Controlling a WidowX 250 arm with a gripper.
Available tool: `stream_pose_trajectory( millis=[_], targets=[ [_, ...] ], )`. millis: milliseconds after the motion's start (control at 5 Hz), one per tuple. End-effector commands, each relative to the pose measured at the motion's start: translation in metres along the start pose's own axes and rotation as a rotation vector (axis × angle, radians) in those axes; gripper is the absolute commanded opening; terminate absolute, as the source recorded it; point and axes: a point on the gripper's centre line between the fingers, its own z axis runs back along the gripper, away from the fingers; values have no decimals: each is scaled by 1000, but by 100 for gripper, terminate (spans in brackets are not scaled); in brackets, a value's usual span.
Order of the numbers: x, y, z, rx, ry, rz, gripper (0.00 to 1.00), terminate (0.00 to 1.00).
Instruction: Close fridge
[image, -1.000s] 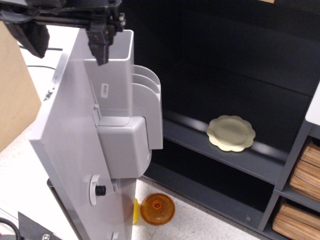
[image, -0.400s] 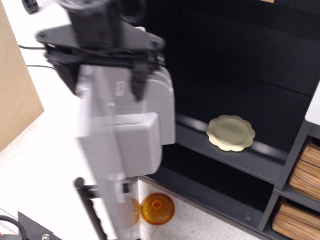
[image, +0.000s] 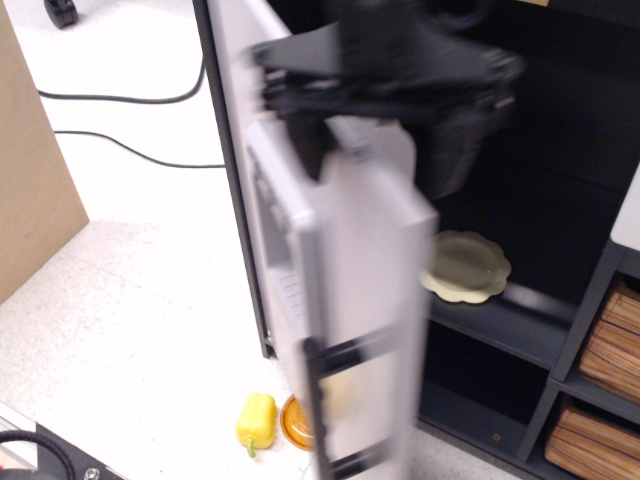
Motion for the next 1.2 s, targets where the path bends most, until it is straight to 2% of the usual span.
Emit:
stream_pose_trajectory(
  millis=[0,200,400,600,800,1000],
  targets=[
    [30,-33,33,-78,-98,81,100,0],
    [17,-14,41,-84,-128,28,100,0],
    [4,8,15,-57,-127,-21,100,0],
    [0,25,-30,39,-113,-63,100,0],
    [19,24,-73,83,-79,-152,100,0],
    [40,14,-92,56,-85,-177,100,0]
  ],
)
